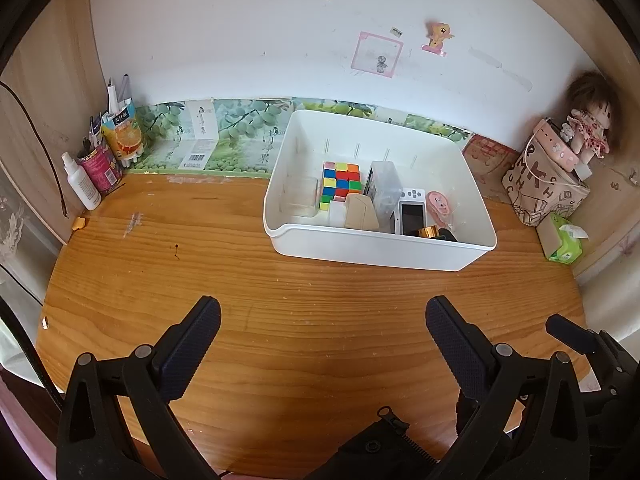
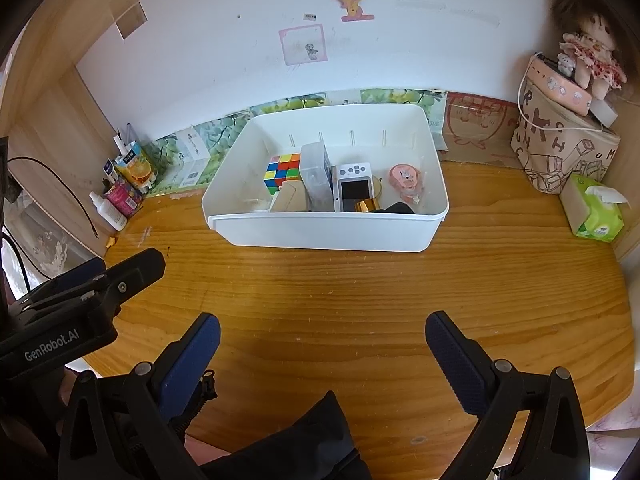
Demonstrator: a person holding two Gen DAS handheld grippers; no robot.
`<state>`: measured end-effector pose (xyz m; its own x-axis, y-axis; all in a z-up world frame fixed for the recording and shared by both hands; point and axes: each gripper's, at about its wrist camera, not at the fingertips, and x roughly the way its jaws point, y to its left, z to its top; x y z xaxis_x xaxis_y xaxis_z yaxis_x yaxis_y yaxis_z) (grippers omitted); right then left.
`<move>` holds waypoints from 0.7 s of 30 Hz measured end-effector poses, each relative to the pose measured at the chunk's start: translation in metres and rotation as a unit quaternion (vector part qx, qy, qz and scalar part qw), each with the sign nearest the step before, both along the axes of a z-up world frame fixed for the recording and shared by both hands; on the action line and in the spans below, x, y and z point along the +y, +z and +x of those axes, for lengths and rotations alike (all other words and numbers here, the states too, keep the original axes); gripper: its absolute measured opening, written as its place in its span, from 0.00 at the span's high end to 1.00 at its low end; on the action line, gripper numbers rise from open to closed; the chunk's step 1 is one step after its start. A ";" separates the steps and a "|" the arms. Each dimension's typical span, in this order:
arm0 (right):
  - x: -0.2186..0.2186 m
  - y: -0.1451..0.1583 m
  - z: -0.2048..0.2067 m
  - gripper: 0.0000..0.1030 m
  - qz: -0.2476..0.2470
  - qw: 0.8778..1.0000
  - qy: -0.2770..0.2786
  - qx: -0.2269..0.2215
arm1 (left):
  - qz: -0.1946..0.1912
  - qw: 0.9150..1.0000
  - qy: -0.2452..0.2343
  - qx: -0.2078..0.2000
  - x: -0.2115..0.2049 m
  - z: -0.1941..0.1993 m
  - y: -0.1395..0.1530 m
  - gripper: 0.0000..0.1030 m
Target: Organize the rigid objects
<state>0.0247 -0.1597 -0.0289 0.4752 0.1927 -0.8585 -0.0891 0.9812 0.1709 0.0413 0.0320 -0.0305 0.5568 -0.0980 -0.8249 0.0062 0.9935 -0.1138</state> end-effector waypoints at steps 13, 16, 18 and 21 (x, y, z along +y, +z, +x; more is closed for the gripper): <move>-0.001 -0.004 0.003 0.00 0.001 1.000 -0.003 0.010 | 0.005 1.000 -0.005 0.007 -0.004 0.001 -0.005 0.01; -0.001 -0.005 0.003 0.00 0.000 1.000 -0.003 0.011 | 0.005 1.000 -0.005 0.007 -0.004 0.002 -0.005 0.01; -0.001 -0.005 0.004 0.00 0.000 1.000 -0.002 0.012 | 0.006 1.000 -0.006 0.007 -0.004 0.001 -0.005 0.01; -0.001 -0.006 0.004 0.00 0.000 1.000 -0.003 0.014 | 0.005 1.000 -0.005 0.008 -0.004 0.002 -0.005 0.01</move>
<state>0.0284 -0.1606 -0.0345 0.4529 0.1896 -0.8711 -0.0786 0.9818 0.1728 0.0428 0.0282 -0.0356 0.5429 -0.0952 -0.8344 0.0148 0.9945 -0.1038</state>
